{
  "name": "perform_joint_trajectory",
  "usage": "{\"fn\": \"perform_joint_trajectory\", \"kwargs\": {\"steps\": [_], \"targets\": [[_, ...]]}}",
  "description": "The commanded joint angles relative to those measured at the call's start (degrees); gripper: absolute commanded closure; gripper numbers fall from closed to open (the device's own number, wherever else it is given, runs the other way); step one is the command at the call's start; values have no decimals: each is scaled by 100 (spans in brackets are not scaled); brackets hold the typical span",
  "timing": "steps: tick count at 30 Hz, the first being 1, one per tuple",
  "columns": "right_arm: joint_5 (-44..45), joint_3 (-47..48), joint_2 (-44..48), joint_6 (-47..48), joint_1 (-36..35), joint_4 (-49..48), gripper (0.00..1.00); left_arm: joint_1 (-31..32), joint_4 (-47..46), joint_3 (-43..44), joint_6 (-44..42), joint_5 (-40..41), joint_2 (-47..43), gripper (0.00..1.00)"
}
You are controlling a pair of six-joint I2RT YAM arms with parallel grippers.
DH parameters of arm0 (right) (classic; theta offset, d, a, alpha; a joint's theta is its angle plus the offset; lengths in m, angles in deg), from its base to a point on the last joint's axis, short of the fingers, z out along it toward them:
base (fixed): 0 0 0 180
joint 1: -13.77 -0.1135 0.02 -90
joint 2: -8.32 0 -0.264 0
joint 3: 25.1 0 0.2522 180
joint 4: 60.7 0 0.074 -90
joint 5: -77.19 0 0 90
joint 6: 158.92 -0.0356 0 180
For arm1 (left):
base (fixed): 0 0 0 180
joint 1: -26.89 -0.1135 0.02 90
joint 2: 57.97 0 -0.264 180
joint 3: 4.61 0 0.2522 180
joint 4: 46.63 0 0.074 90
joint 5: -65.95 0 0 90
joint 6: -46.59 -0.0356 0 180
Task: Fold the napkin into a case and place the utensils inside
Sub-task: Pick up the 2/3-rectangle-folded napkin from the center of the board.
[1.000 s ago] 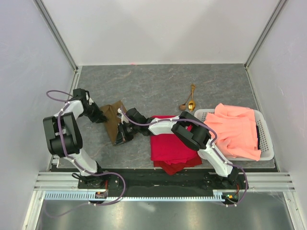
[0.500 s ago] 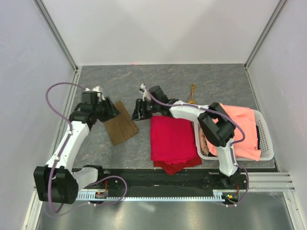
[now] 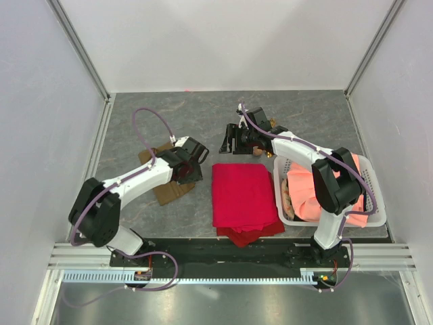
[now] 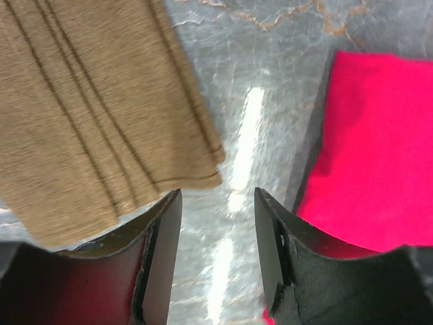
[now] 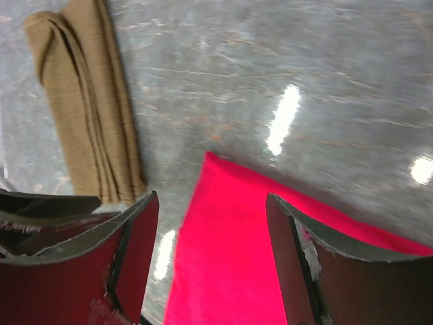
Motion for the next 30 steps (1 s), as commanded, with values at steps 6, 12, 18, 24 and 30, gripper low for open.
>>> {"fn": "perform_joint_trajectory", "kwargs": {"steps": [6,12,18,24,30], "targets": [[141,-367,551,363,24,136,26,391,1064,1556,932,1328,1573,45],[158,-499,604,345,59,22,25,453,1540,1900,1125,1530,1918,45],[53,-701,595,301,112,-189,23,488,1707,1848,1205,1750,1935,42],[9,-842,648,310,156,-277,23,479,1733,2041,986,1784,2304,43],[-78,-991,727,345,314,-312,22,462,1778,2217,827,1732,2656,44]]}}
